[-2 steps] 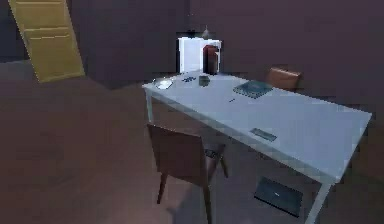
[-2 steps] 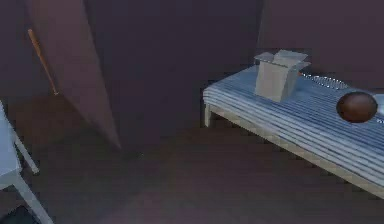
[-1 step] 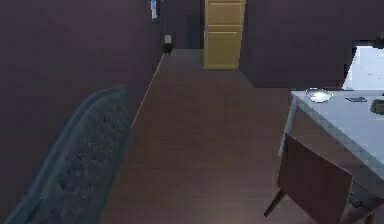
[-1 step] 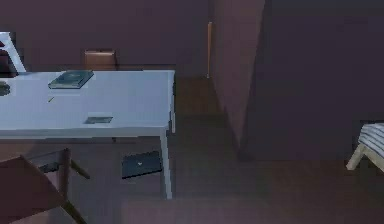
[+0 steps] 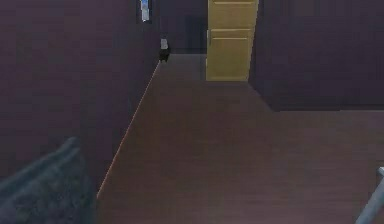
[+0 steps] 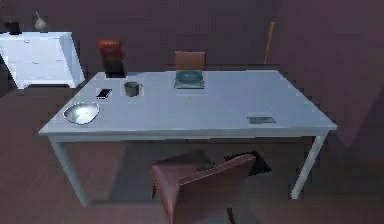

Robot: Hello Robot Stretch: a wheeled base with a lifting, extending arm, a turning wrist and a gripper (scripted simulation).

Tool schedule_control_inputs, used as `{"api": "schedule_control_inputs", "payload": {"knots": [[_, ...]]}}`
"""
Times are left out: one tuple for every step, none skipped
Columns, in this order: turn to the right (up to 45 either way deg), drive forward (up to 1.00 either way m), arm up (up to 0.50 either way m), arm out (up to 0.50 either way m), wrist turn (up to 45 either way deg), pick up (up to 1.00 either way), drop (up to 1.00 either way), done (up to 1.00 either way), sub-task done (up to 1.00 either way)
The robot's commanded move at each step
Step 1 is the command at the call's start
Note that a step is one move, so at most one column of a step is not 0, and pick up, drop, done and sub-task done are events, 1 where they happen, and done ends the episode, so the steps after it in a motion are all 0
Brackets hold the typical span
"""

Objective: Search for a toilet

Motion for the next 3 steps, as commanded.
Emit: {"api": "schedule_control_inputs", "payload": {"knots": [[0.0,1.0,0.0,0.0,0.0,0.0,0.0,0.0,0.0],[-3.0,0.0,0.0,0.0,0.0,0.0,0.0,0.0,0.0],[0.0,1.0,0.0,0.0,0.0,0.0,0.0,0.0,0.0]]}}
